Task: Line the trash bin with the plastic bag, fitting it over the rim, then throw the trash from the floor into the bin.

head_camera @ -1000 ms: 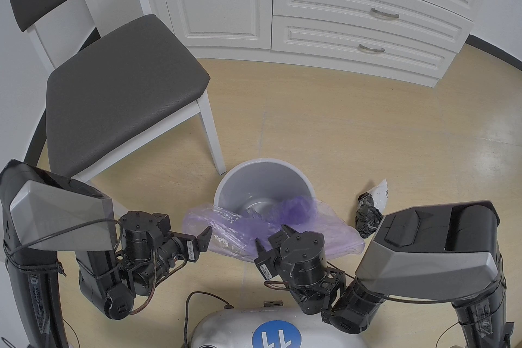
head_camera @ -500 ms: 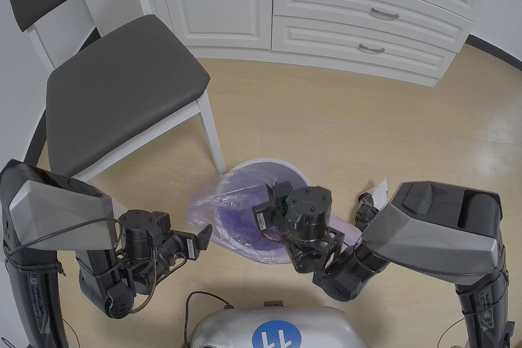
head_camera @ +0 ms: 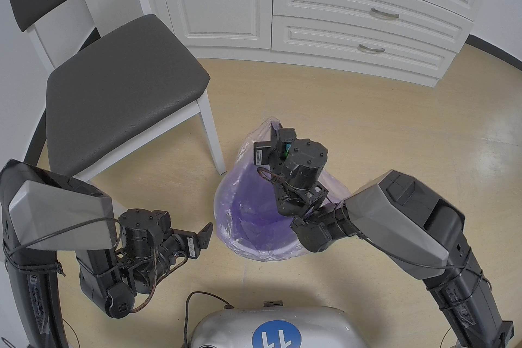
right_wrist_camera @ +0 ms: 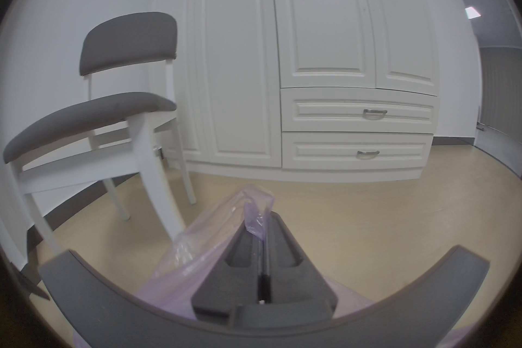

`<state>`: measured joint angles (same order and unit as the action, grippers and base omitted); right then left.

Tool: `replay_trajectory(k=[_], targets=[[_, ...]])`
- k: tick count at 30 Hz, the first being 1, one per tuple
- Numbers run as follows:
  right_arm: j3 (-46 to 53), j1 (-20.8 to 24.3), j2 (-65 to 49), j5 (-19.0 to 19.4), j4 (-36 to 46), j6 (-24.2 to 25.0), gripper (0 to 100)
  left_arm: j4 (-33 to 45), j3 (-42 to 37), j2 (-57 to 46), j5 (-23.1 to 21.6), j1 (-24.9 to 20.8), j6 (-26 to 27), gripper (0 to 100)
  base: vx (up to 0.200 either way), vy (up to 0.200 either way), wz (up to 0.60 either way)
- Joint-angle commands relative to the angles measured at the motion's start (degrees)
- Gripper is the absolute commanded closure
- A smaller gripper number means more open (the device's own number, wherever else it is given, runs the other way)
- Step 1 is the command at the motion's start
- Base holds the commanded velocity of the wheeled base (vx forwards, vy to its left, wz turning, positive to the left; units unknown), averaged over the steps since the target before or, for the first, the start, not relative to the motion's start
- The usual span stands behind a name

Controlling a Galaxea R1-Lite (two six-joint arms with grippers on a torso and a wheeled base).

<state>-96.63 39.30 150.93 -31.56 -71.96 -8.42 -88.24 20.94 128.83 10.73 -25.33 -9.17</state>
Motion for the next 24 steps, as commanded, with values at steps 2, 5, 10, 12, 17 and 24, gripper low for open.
replay_trajectory(k=[2,5,10,12,17,24], targets=[[-9.89,-2.74,8.24,-0.87,0.42,-0.98,100,-0.09,-0.03,-0.51,-0.01,-0.68,-0.06,0,0.000,0.000,0.00],[-9.27,-2.74,7.80,-0.96,0.33,-1.07,0,-0.09,-0.11,-0.51,0.08,-0.68,-0.06,0,0.000,0.000,0.00],[-4.70,-0.54,5.07,-2.36,-0.37,-1.24,0,-0.09,-0.38,-1.04,0.08,-1.30,-0.06,0,0.000,0.000,0.00],[0.57,1.39,0.94,-2.28,-0.37,-1.16,0,-0.09,-0.55,-1.39,0.08,-1.65,-0.06,0,0.000,0.000,0.00],[20.08,6.75,-15.40,-0.34,2.26,-1.24,0,-0.09,-0.73,-2.00,0.08,-2.00,-0.06,0,0.000,0.000,0.00],[48.82,6.22,-37.64,2.29,17.29,-0.72,0,-0.09,-0.38,-1.83,0.08,-1.83,-0.06,0,0.000,0.000,0.00]])
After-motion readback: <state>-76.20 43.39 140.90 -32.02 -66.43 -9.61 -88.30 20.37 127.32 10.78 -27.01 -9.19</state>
